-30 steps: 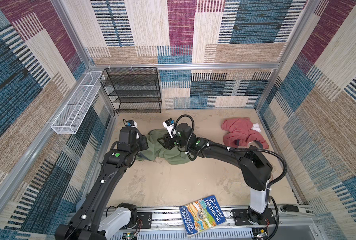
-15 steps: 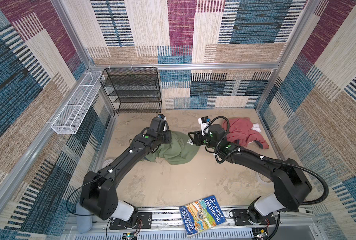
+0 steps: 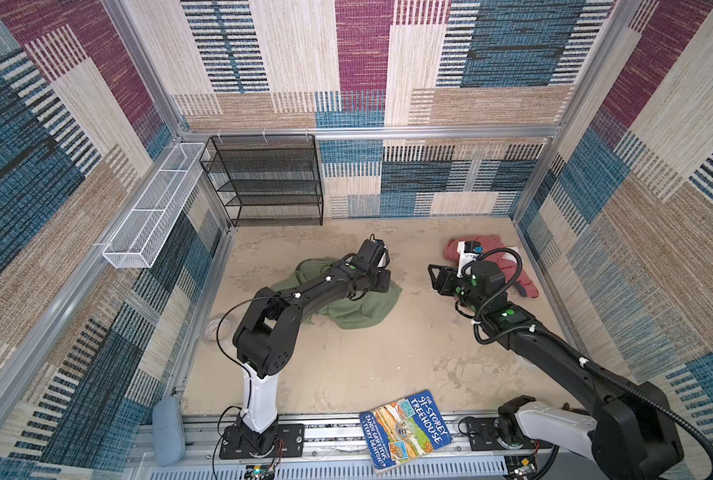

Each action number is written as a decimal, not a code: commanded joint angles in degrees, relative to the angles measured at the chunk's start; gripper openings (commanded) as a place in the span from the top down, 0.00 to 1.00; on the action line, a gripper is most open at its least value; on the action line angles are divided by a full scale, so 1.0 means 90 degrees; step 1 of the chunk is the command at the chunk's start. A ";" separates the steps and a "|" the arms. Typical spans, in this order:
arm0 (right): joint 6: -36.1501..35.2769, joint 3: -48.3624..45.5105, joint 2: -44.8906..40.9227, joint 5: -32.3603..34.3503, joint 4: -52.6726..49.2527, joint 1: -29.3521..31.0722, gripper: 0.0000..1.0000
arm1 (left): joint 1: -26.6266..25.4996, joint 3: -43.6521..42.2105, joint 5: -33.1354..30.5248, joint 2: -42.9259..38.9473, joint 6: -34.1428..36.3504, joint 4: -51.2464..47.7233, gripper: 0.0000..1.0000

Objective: Pick out a specific cloth from the pile
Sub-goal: 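Grasp the shirt edge with the left gripper while the right gripper withdraws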

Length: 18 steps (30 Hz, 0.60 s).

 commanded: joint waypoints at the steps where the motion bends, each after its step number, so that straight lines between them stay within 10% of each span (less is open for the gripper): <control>1: 0.0169 -0.0124 -0.0245 -0.0183 -0.0092 -0.0153 0.41 | -0.0140 0.0282 0.0185 0.0311 -0.0089 0.0129 0.60; 18: 0.0149 -0.0430 -0.0841 -0.0253 -0.0155 -0.0329 0.38 | -0.0348 0.1798 -0.0273 0.1756 0.0062 -0.1091 0.58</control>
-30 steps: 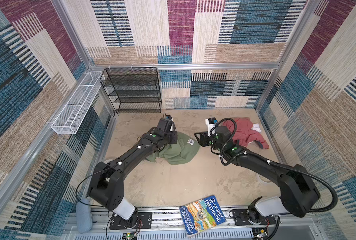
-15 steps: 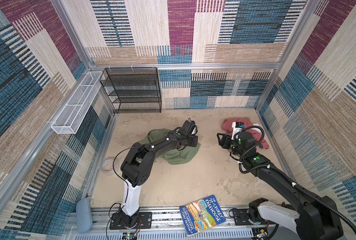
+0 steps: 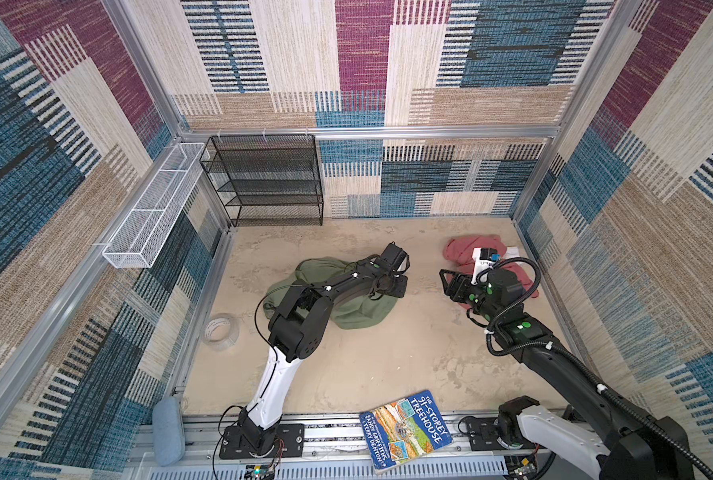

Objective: Pick out a specific cloth from the pile
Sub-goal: 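Grasp the shirt edge with the left gripper while the right gripper withdraws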

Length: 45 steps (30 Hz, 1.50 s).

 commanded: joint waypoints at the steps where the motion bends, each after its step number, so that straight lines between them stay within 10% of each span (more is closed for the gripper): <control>1: -0.0023 -0.0001 0.0030 0.0020 0.0118 -0.0009 0.38 | -0.0018 0.0194 -0.0175 0.0180 0.0041 -0.0306 0.58; 13: 0.0210 -0.0173 -0.0006 -0.0357 0.0326 -0.0003 0.39 | -0.0067 0.0158 -0.0478 0.0333 0.0108 -0.0361 0.64; 22: -0.0001 0.0074 -0.0076 -0.0373 0.0188 -0.0001 0.39 | -0.0070 -0.0009 -0.0719 0.0220 0.0060 -0.0438 1.00; 45: -0.0207 0.0628 0.0277 -0.0284 0.0079 -0.0001 0.39 | -0.0041 -0.0372 -0.1064 -0.1755 0.0567 0.0043 1.00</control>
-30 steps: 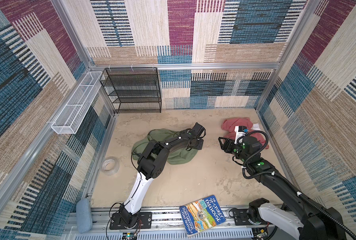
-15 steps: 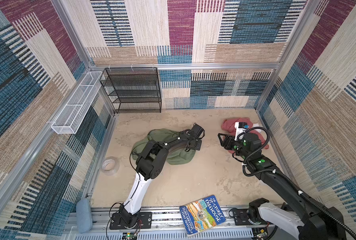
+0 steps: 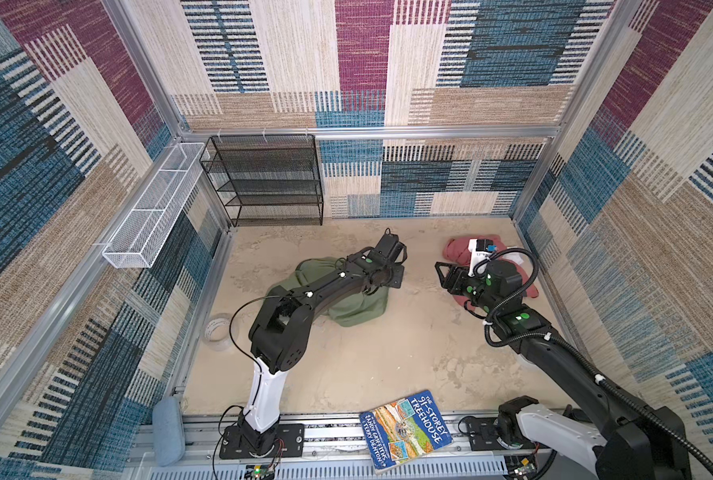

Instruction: Pick out a specific cloth from the pile

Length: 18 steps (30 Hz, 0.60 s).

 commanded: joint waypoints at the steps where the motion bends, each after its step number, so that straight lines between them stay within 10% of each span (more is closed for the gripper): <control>1: -0.0064 0.0063 -0.0067 0.0087 0.0083 -0.0004 0.39 | 0.0046 0.0051 -0.0427 -0.0428 0.0413 0.0129 1.00; 18: -0.0094 0.0595 0.0757 -0.0678 0.0439 0.0003 0.41 | 0.1522 -0.1053 -0.1022 -0.3093 0.0432 -0.0358 1.00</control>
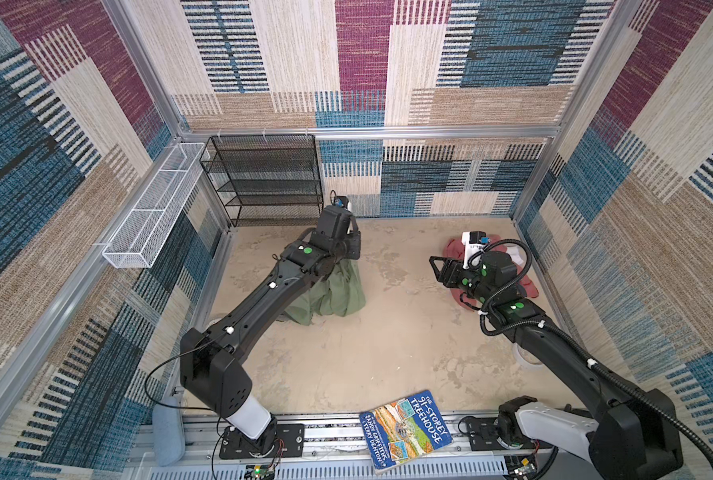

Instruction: Pick out a specific cloth from the pile

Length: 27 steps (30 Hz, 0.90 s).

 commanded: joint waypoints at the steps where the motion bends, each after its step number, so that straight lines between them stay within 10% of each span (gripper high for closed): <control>1: -0.0020 0.0126 0.0112 -0.0265 0.0326 0.0011 0.41 | 0.0359 -0.0309 -0.0099 -0.0451 0.0018 -0.0048 1.00; 27: -0.0430 0.1040 0.1158 -0.0371 0.0340 0.0945 0.42 | 0.2465 -0.2375 -0.0321 -0.1761 -0.0313 -0.0208 1.00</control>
